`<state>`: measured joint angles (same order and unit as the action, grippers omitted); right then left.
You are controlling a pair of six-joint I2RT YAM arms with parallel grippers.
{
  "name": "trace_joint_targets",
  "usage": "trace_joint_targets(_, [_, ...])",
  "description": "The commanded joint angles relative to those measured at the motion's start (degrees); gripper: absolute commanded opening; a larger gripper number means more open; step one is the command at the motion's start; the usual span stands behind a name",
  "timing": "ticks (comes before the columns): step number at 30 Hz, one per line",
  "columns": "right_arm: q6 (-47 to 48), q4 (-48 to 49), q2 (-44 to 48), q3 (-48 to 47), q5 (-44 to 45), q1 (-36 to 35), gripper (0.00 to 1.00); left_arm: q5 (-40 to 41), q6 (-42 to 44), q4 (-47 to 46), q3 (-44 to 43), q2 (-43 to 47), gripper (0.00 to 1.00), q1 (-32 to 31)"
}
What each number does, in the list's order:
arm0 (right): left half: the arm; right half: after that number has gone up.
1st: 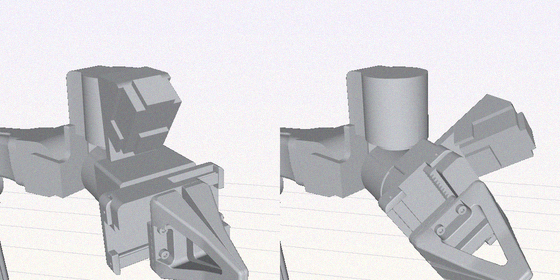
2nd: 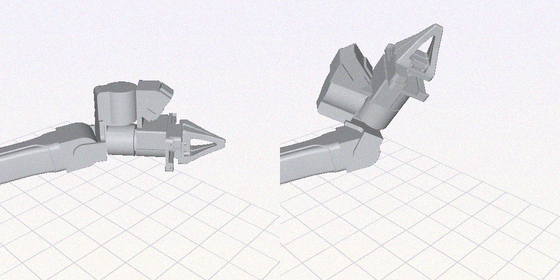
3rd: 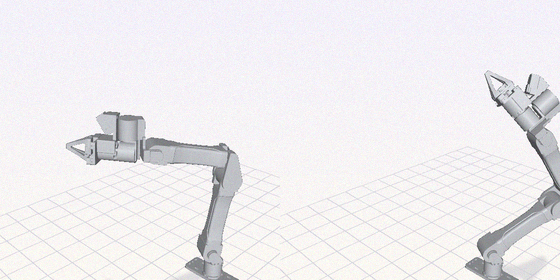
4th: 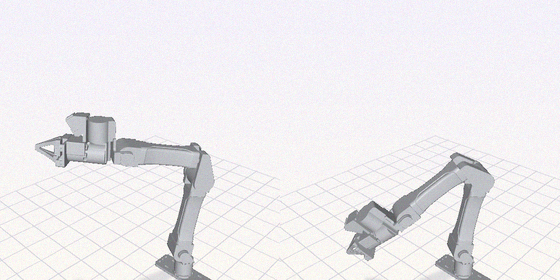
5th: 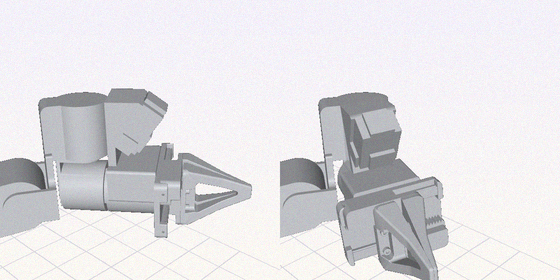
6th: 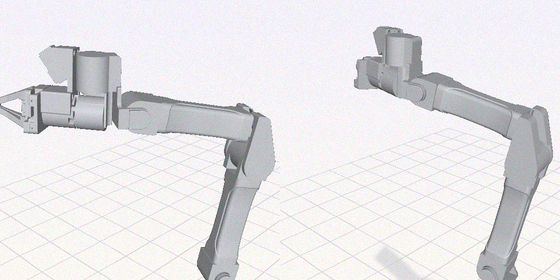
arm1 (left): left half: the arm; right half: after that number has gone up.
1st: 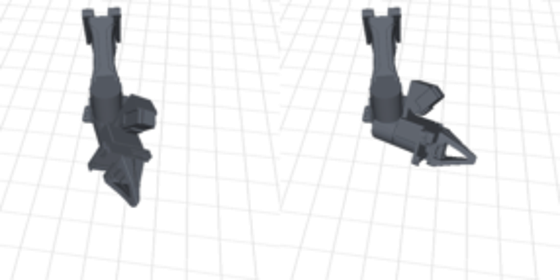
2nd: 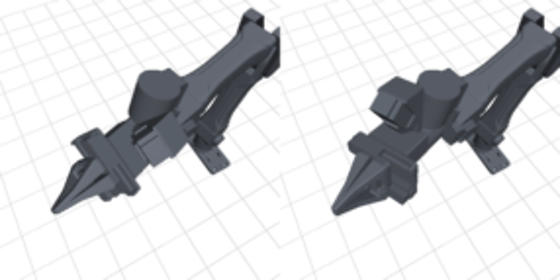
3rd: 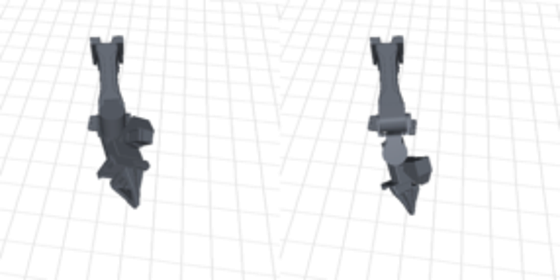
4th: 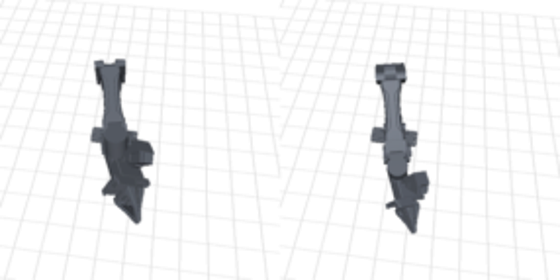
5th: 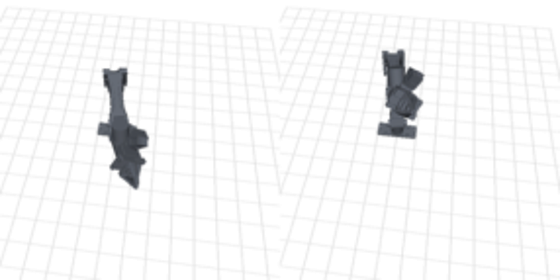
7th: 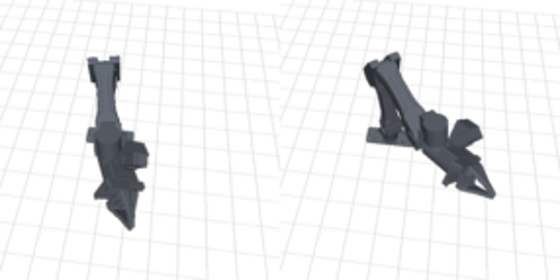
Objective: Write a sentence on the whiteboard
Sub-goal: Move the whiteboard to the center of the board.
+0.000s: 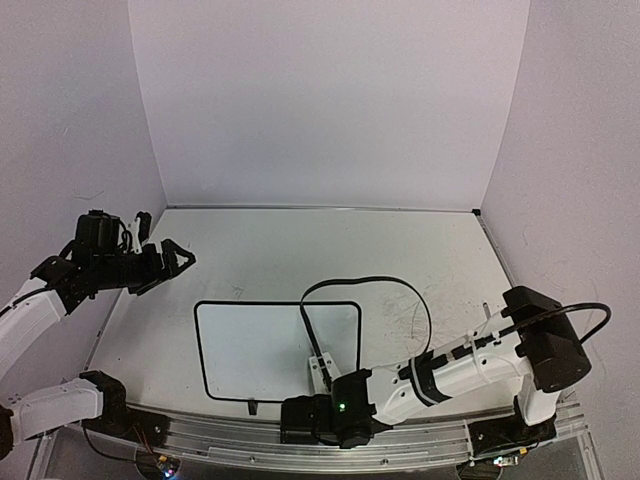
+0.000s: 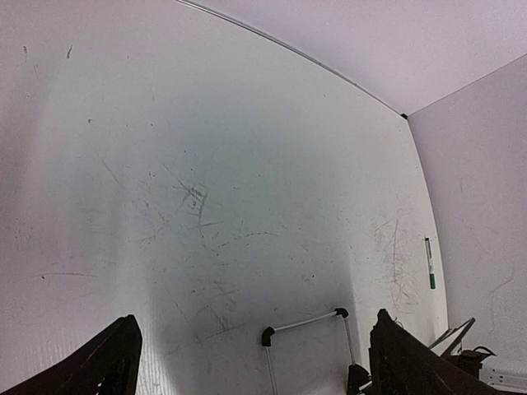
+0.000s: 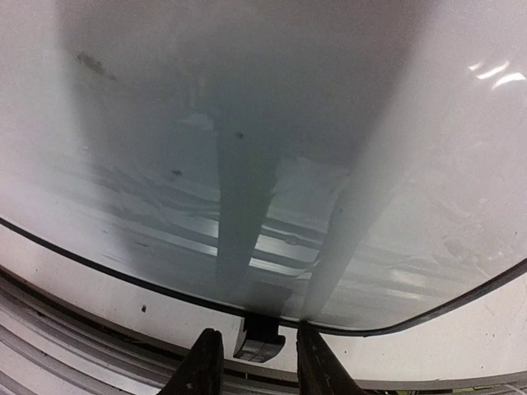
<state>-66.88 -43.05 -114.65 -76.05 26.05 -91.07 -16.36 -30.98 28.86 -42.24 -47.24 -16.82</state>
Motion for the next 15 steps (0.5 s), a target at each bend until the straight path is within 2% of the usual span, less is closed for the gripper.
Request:
trace_joint_targets(1, [-2.0,-0.9,0.2,0.7,3.7,0.3,0.27,-0.2,-0.8,-2.7,-1.1,1.1,0.98,-0.1])
trace_joint_targets(4, [-3.1,-0.9,0.9,1.7,4.3,0.3,0.19,-0.2,-1.2,-2.8,-0.8,1.4,0.98,-0.2])
trace_joint_targets(15, [-6.0,-1.1,3.3,5.2,7.0,1.6,0.02,-0.2,-2.4,-3.9,-0.4,1.8,0.98,-0.1])
